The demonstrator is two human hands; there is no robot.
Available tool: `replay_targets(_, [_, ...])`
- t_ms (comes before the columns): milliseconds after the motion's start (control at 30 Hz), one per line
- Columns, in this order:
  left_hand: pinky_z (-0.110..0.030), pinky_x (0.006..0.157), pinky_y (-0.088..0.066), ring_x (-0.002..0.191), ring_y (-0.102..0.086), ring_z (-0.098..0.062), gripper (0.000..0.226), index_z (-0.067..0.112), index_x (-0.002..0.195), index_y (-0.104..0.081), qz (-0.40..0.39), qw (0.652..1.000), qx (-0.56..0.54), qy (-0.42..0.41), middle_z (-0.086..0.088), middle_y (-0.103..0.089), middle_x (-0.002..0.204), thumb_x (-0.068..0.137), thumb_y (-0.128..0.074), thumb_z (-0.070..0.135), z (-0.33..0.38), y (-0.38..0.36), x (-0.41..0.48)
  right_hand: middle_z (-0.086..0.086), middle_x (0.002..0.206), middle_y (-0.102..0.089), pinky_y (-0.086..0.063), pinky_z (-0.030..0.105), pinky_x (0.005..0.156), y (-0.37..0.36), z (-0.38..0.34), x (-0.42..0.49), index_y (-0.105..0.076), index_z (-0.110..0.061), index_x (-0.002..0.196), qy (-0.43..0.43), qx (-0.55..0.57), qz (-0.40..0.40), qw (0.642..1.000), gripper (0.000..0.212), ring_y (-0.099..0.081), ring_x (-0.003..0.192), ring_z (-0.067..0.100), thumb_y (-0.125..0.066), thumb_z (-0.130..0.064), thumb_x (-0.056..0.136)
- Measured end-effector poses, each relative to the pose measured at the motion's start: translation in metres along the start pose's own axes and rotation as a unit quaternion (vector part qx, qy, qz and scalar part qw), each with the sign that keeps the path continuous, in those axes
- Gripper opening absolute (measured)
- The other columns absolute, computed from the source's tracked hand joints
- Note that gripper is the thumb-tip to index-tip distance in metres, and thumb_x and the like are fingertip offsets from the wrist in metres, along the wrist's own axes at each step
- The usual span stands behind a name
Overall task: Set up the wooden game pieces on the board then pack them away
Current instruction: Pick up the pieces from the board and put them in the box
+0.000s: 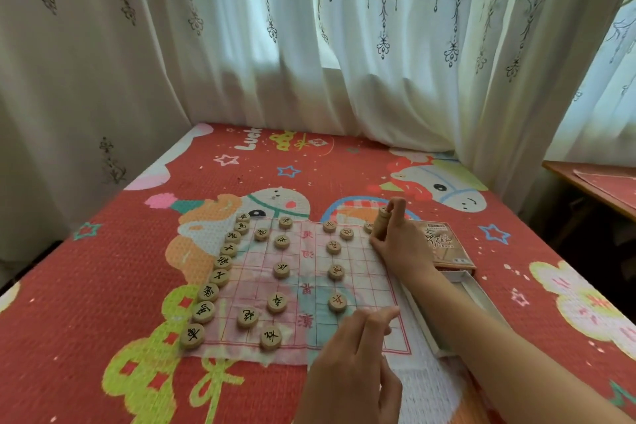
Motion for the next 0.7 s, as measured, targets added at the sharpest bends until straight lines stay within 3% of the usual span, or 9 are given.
replay_targets(167, [-0.006,0.065,-0.047,0.082,-0.051,0.004,0.06,0.03,0.122,-0.049,0.016,1.0,0.004,0.001,0.021,-0.048,0.099,0.064,-0.048,0.017,-0.002,0.003,0.001,0.003,0.079,-0.056,-0.043,0.029,0.054,0.001,0.0,0.008,-0.02,-0.022,0.103,0.016,0.081,0.029,0.996,0.054,-0.057,0.062,0.021,-0.069,-0.013,0.082])
replay_targets(333, [-0.007,0.07,-0.047,0.083,-0.049,0.002,0.059,0.03,0.118,-0.05,0.028,0.999,0.022,-0.004,0.018,-0.053,0.094,0.06,-0.047,0.017,-0.003,0.002,0.003,0.0,0.071,-0.053,-0.043,0.025,0.052,0.007,-0.008,0.03,-0.023,-0.02,0.101,0.037,0.129,0.062,0.989,0.052,-0.057,0.057,0.017,-0.067,-0.002,0.079])
replay_targets(467, [-0.008,0.071,-0.048,0.081,-0.052,-0.001,0.06,0.03,0.116,-0.051,0.044,0.999,0.014,0.0,0.016,-0.056,0.091,0.058,-0.046,0.017,-0.004,0.003,0.004,0.005,0.076,-0.055,-0.053,0.037,0.056,-0.017,-0.008,0.032,-0.022,-0.018,0.106,0.038,0.09,0.011,0.995,0.055,-0.059,0.061,0.022,-0.068,-0.004,0.08])
replay_targets(567, [-0.009,0.075,-0.047,0.082,-0.051,-0.003,0.06,0.029,0.116,-0.051,0.051,0.998,0.022,-0.005,0.014,-0.057,0.091,0.058,-0.046,0.016,-0.006,0.003,0.004,0.006,0.076,-0.058,-0.054,0.038,0.054,-0.021,-0.004,0.032,-0.023,-0.013,0.112,0.035,0.07,0.008,0.997,0.053,-0.061,0.061,0.024,-0.066,-0.005,0.082])
replay_targets(700, [-0.008,0.079,-0.044,0.085,-0.049,-0.001,0.061,0.03,0.117,-0.051,0.052,0.998,0.033,-0.002,0.016,-0.055,0.094,0.058,-0.045,0.016,-0.007,0.005,0.003,0.007,0.076,-0.059,-0.055,0.041,0.054,-0.015,-0.008,0.029,-0.019,-0.021,0.107,0.032,0.076,0.012,0.997,0.054,-0.061,0.06,0.022,-0.063,-0.002,0.083])
Point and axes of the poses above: each hand's wrist, its own x-axis towards the middle knuckle, its own y-axis out of the back of the hand, z = x × y, the point moved 9 cm from there along x, towards the middle knuckle
